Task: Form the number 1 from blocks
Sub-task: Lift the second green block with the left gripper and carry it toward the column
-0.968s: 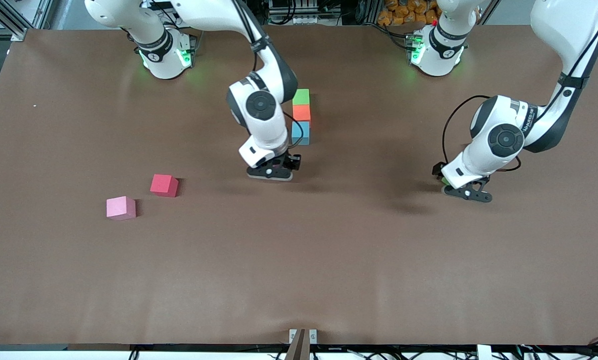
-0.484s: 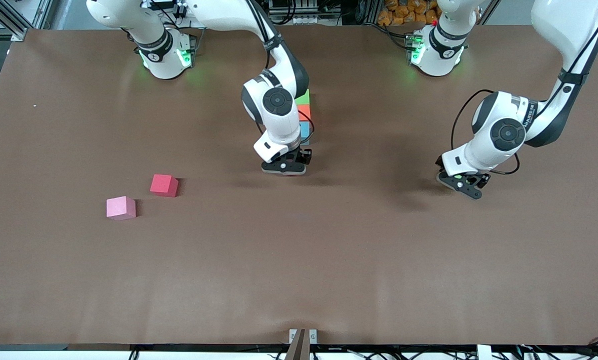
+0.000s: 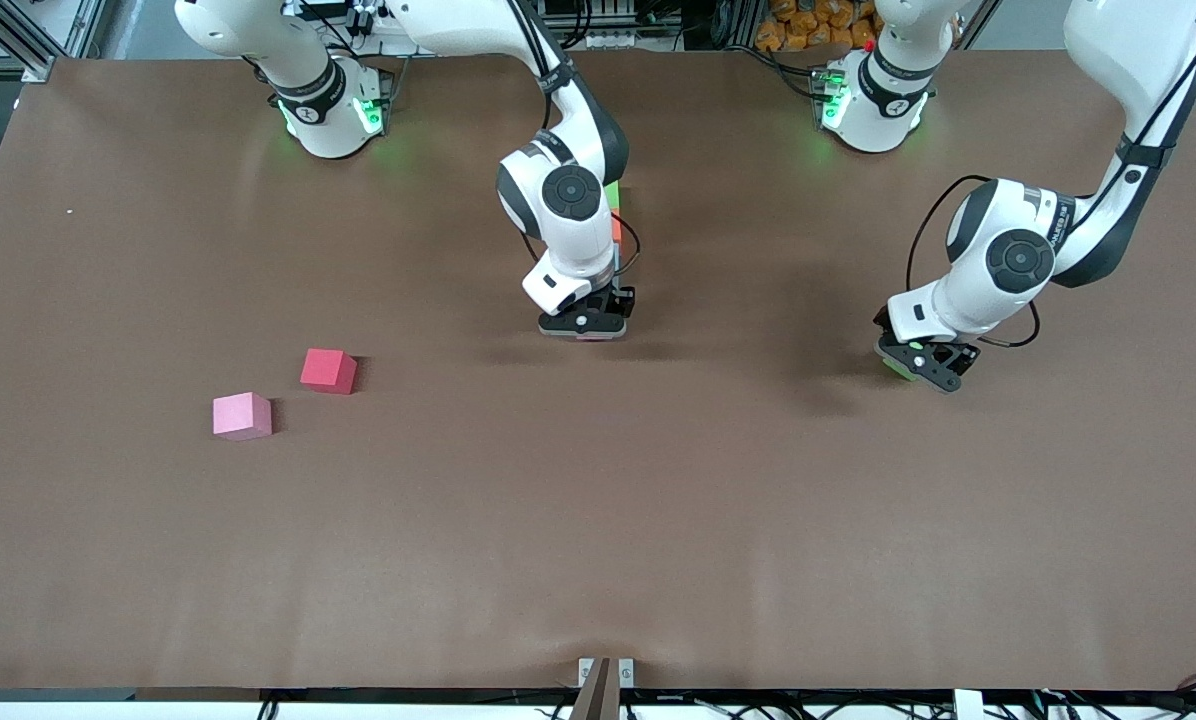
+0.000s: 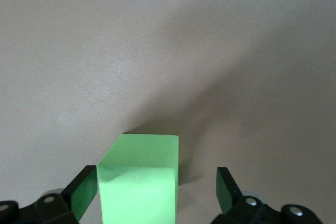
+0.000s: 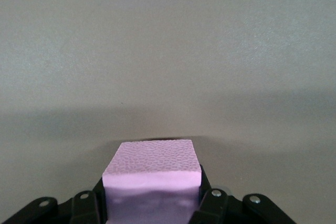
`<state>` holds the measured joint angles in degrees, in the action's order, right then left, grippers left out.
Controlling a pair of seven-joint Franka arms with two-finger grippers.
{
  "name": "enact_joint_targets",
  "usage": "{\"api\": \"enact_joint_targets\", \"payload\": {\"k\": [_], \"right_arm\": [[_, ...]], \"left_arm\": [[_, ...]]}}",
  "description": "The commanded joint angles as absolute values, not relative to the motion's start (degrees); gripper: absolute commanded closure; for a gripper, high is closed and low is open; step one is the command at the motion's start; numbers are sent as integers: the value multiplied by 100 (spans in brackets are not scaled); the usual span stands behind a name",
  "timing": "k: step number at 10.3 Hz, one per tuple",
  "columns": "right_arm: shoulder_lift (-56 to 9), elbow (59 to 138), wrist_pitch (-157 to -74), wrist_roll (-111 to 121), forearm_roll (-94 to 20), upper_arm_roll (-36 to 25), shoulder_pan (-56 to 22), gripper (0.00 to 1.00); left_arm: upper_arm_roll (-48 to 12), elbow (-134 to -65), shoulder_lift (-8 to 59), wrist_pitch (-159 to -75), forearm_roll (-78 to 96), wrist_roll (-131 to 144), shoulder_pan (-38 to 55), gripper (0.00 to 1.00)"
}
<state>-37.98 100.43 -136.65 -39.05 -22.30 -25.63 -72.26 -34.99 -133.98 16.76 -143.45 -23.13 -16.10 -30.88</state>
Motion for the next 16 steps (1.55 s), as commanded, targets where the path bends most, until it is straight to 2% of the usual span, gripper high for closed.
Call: {"api": "enact_joint_targets", "payload": {"k": [1, 7, 13, 15, 16], "right_arm": [[-3981, 9923, -13614, -3920, -2382, -2654, -7409, 41], [-3999, 9976, -13605, -3973, -2382, -2584, -7488, 41], [-3973, 10072, -13597, -3981, -2382, -2584, -7567, 41], [-3964, 10072, -13571, -3981, -2382, -2584, -7602, 41], [-3964, 10072, -13562, -3981, -2382, -2584, -7603, 41]], "left_arm": [[-3533, -13641, 1599, -14721, -2276, -1950, -3357, 0], [-3533, -13605, 1968, -15108, -2514, -1960, -3612, 0], [-3498, -13597, 2259, -15135, -2697, -1925, -3612, 0], [-3489, -13588, 2259, -15135, -2698, -1898, -3612, 72], [-3481, -13588, 2259, -15126, -2698, -1881, -3612, 80]]}}
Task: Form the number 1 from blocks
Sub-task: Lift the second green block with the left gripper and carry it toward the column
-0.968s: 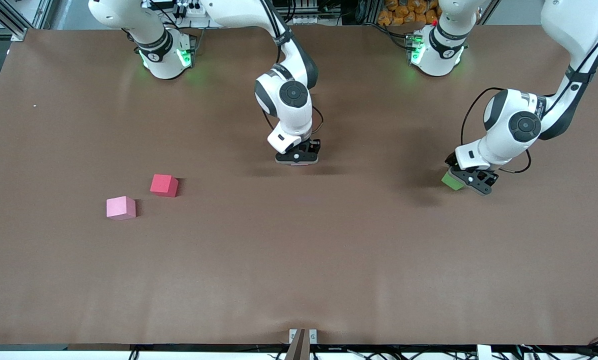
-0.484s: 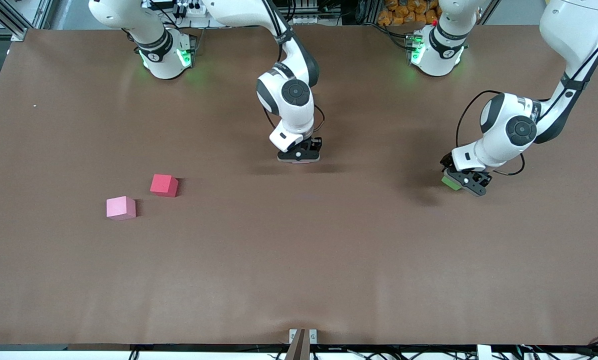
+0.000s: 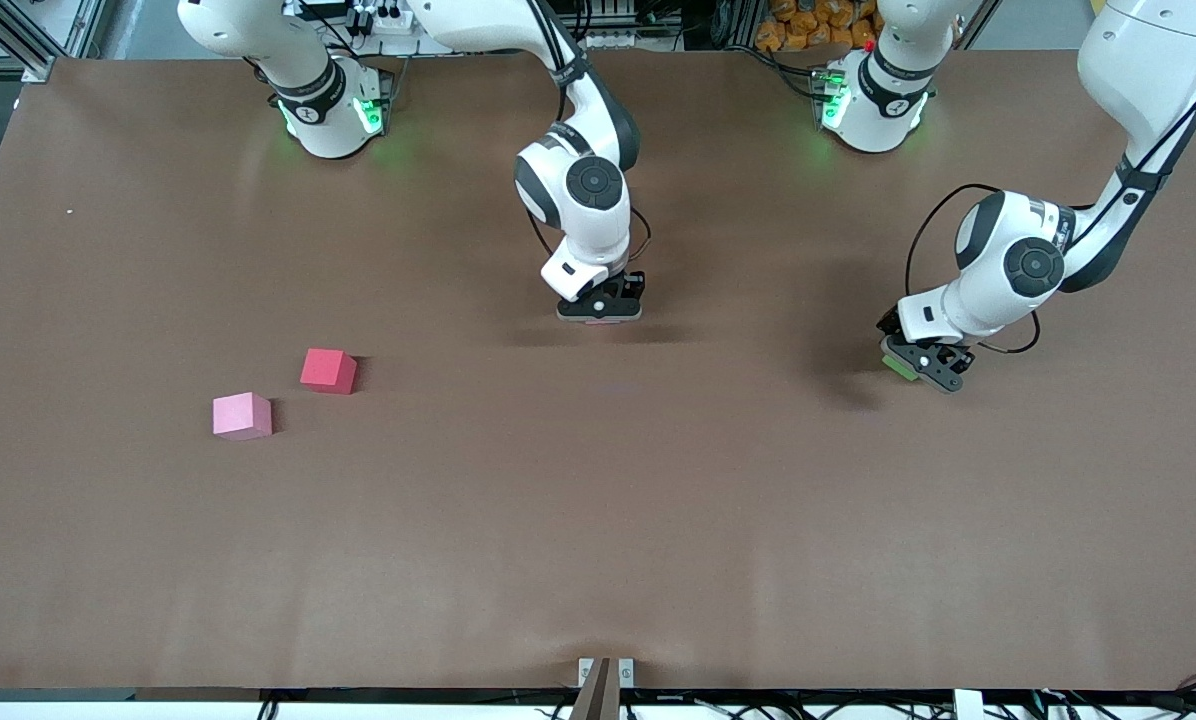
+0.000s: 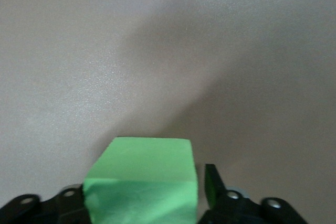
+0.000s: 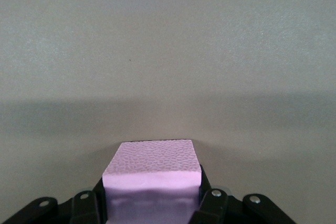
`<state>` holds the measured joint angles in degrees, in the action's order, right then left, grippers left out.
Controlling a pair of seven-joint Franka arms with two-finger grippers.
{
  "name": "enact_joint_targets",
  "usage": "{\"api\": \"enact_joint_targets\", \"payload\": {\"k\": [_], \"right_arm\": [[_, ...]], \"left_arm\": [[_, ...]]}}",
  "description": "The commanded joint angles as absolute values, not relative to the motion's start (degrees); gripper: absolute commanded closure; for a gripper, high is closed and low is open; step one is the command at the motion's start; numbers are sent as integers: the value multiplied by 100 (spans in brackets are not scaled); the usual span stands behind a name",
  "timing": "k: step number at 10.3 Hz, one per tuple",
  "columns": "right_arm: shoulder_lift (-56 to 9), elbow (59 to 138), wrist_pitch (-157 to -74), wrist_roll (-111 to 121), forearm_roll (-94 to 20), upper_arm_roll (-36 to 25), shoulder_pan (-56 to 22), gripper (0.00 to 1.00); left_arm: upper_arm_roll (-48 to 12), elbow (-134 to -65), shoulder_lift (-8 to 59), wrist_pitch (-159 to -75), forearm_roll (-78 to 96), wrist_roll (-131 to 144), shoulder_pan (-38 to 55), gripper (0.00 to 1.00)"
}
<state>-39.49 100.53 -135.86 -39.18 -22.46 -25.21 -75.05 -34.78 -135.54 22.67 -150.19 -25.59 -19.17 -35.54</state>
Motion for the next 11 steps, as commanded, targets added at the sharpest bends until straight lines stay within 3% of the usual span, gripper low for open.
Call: {"api": "enact_joint_targets", "payload": {"k": [1, 2, 4, 6, 9, 11], "right_arm": [[-3955, 10081, -13553, -3981, -2382, -2584, -7611, 41], [-3955, 10081, -13527, -3990, -2382, -2584, -7629, 41], [-3955, 10081, -13491, -3990, -2382, -2593, -7646, 41], [-3938, 10081, -13413, -4034, -2382, -2593, -7638, 0], [-3684, 10081, -13202, -4025, -2373, -2637, -7577, 0], [-2966, 10465, -13113, -3921, -2198, -2619, -7262, 0]], "left_arm": [[-3472, -13597, 2259, -15126, -2698, -1750, -3656, 87], [-3480, -13597, 2259, -15126, -2698, -1497, -3665, 96], [-3489, -13553, 2259, -15126, -2716, -917, -3648, 100], [-3524, -13396, 2259, -15117, -2716, -232, -3456, 100], [-3524, -13044, 2390, -15073, -2672, 1102, -2780, 100], [-3524, -12720, 2583, -14951, -2619, 2218, -2174, 100]]}}
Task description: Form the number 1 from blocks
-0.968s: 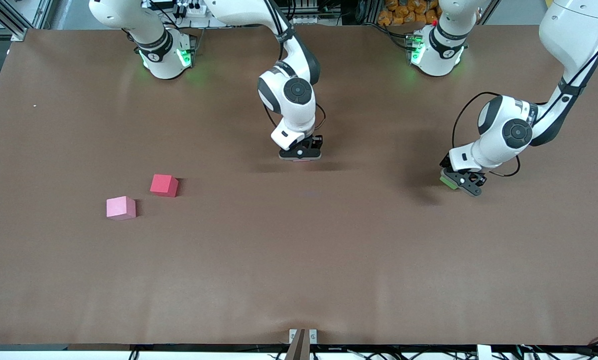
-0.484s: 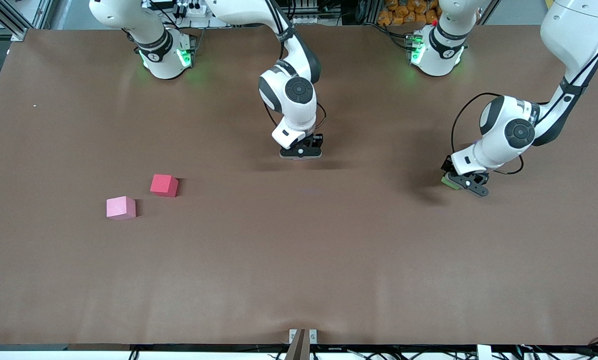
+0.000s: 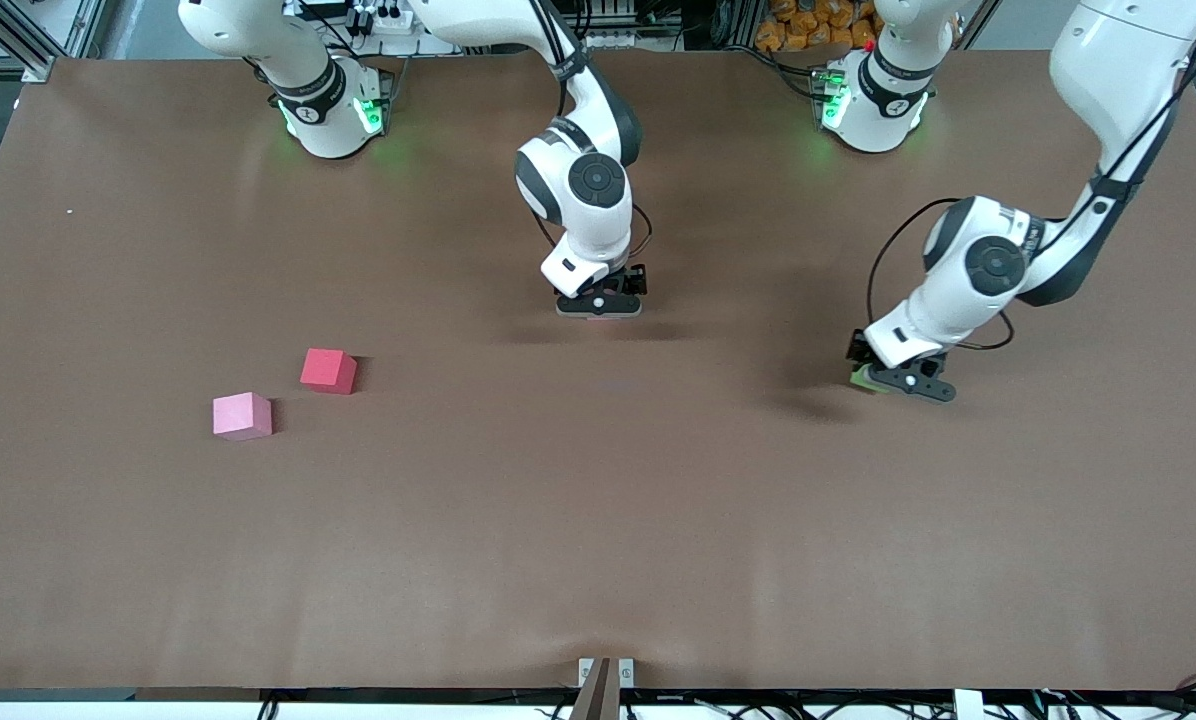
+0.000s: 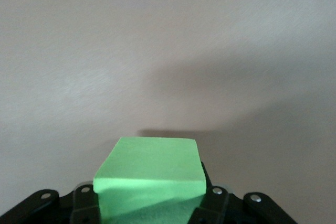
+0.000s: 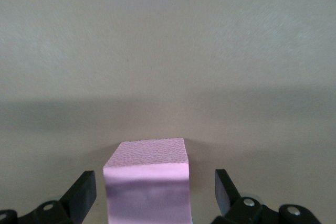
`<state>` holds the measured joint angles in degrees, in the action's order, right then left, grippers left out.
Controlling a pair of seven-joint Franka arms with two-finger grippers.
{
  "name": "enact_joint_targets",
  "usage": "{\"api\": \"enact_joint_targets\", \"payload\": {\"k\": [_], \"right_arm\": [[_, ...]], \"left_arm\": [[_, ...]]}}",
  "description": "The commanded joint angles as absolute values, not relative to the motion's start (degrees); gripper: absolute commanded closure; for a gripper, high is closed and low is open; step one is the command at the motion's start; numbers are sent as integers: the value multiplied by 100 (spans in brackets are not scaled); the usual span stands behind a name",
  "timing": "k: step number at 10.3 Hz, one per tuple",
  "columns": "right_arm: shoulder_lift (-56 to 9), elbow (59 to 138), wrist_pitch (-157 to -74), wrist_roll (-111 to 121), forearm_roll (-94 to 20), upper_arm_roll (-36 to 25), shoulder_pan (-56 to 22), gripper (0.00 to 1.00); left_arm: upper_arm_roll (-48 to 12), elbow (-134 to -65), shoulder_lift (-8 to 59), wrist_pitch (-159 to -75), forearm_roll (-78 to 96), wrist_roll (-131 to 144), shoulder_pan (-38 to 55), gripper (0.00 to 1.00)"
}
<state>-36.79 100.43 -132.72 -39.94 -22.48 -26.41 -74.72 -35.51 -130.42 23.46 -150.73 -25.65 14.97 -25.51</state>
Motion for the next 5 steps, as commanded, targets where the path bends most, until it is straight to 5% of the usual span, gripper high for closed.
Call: {"api": "enact_joint_targets", "payload": {"k": [1, 5], "right_arm": [[-2509, 10737, -13105, -3772, -1736, -2576, -6990, 0], [-1303, 11469, -12955, -3463, -258, -1025, -4447, 0]], "left_arm": [[-3516, -12344, 2758, -14533, -2610, 2867, -1727, 100], [-3516, -10558, 3690, -13185, -2357, 4726, -328, 100]]}}
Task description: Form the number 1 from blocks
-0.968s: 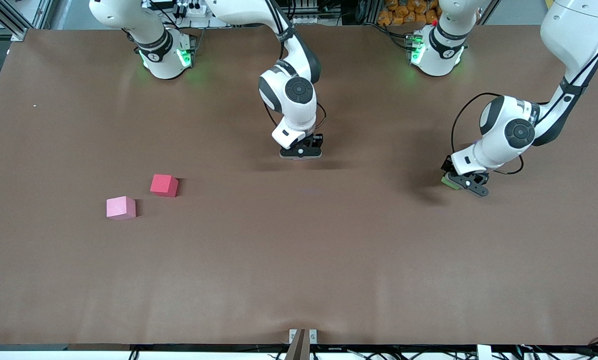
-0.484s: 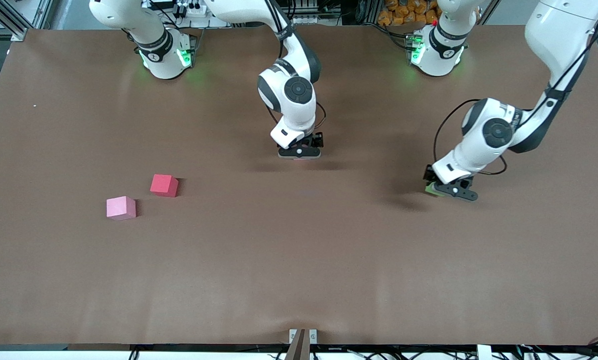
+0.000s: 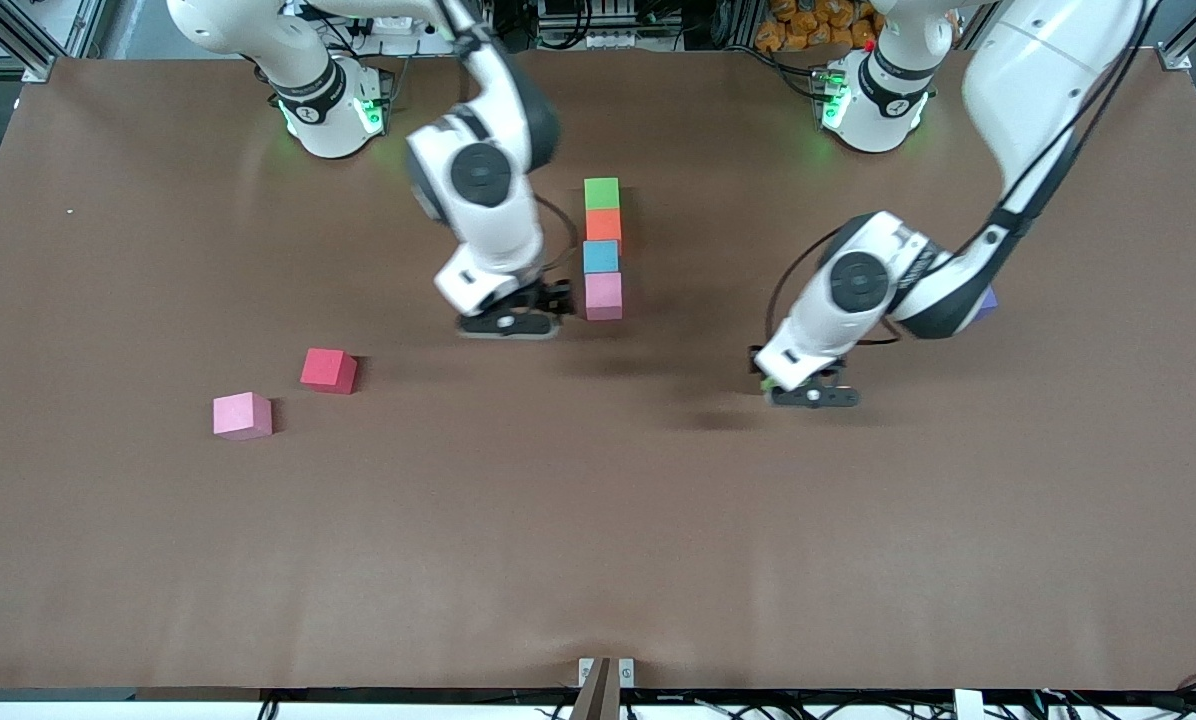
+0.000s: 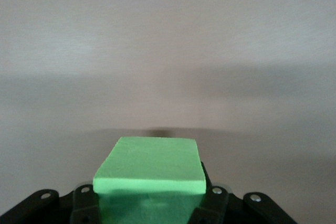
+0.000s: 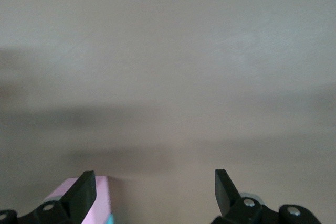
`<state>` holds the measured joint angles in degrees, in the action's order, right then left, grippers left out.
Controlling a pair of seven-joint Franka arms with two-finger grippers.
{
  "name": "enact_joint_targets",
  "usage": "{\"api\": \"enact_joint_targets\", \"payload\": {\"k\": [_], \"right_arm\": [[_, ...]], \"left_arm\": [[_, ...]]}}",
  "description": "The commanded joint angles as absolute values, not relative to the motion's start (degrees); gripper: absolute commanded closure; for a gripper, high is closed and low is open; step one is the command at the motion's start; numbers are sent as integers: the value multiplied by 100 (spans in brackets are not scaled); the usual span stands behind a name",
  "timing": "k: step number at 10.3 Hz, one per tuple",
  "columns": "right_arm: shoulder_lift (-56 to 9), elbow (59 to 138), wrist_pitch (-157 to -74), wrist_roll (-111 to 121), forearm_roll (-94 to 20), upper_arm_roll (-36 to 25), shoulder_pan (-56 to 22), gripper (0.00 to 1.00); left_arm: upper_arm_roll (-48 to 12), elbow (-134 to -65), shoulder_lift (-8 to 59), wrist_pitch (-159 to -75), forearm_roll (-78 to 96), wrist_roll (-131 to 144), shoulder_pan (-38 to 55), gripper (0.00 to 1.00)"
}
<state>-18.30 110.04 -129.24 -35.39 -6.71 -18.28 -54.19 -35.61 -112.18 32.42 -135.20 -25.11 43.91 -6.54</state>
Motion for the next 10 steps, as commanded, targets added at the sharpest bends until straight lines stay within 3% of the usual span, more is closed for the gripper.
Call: {"api": "enact_joint_targets", "payload": {"k": [1, 2, 4, 6, 10], "right_arm": [[-1162, 11565, -12955, -3419, -20, -428, -3551, 0], [-1117, 11601, -12972, -3106, 252, 65, -2715, 0], [-1029, 11689, -13034, -2071, 272, 290, -1622, 0], [-801, 12092, -13384, -1139, 272, 281, -1040, 0], [-809, 12129, -13412, 158, 246, 395, -309, 0]], "left_arm": [[-3498, -10390, 3770, -13175, -2155, 4903, -90, 100], [-3489, -10206, 3910, -13175, -2023, 5096, 173, 100], [-3393, -9741, 4226, -13175, -1995, 5666, 753, 100], [-2956, -9310, 4481, -13175, -1986, 6159, 1534, 100], [-2312, -9009, 4641, -13166, -1557, 6407, 2539, 100]]}}
